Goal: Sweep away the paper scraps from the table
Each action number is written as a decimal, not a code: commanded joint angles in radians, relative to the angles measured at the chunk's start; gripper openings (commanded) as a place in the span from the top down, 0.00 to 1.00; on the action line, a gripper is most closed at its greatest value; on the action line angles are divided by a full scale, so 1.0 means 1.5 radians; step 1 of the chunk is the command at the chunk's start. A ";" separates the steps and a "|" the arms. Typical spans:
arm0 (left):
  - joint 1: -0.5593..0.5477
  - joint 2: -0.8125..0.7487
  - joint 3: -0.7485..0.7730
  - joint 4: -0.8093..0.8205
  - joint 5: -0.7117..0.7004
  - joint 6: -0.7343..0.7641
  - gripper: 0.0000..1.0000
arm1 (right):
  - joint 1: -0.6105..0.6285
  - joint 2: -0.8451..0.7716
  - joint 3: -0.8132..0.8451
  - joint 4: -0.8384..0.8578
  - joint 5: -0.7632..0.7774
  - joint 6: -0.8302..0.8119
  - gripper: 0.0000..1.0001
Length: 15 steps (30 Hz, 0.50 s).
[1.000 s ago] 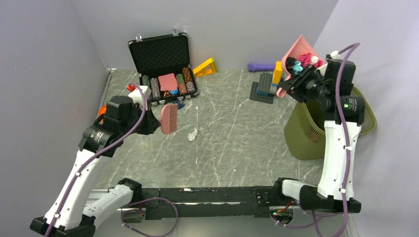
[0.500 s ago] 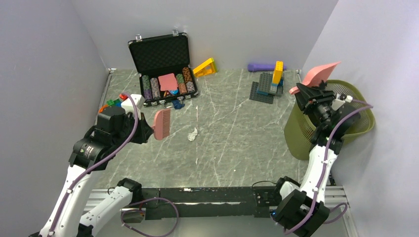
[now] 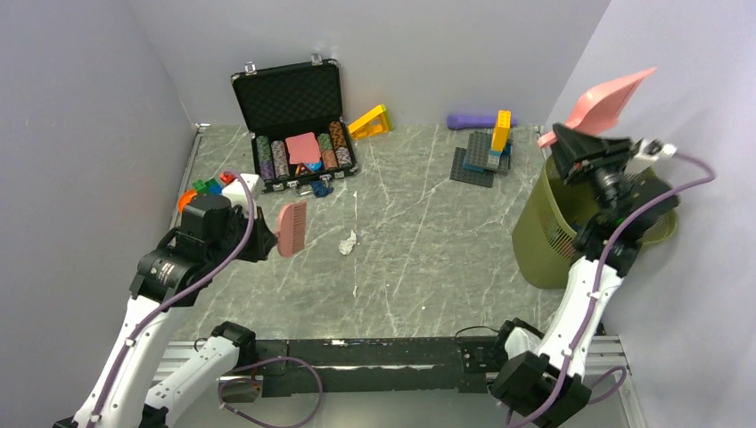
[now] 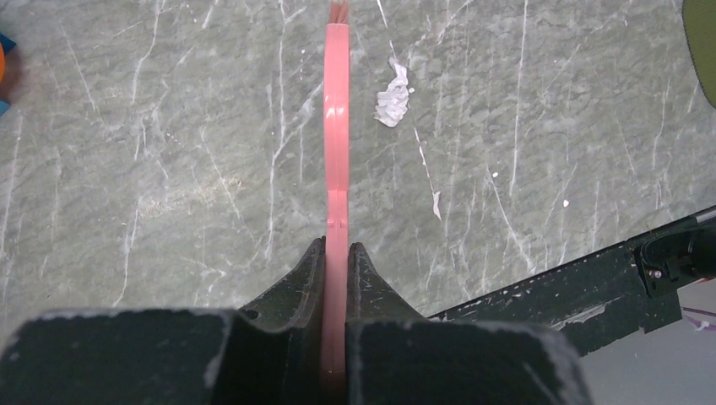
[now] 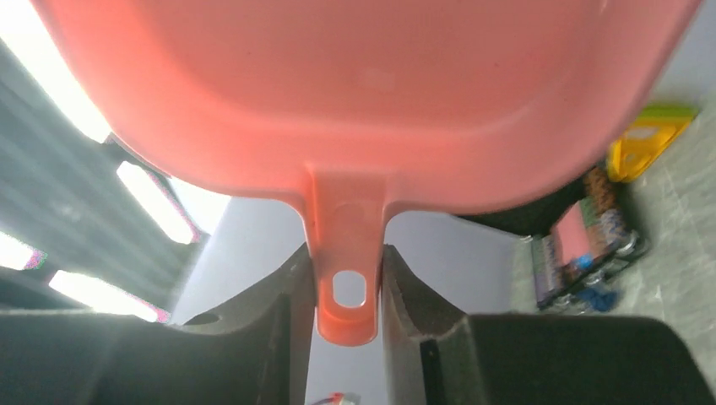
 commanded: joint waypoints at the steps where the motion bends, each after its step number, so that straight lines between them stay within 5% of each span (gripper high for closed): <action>1: 0.003 0.000 -0.006 0.049 -0.034 -0.023 1.00 | 0.036 -0.021 0.272 -0.384 0.047 -0.402 1.00; 8: 0.002 0.049 0.020 0.062 -0.156 -0.008 1.00 | 0.127 -0.015 0.303 -0.567 0.052 -0.601 1.00; 15: 0.002 0.184 0.089 0.070 -0.211 0.037 1.00 | 0.449 0.073 0.296 -0.697 0.240 -0.751 1.00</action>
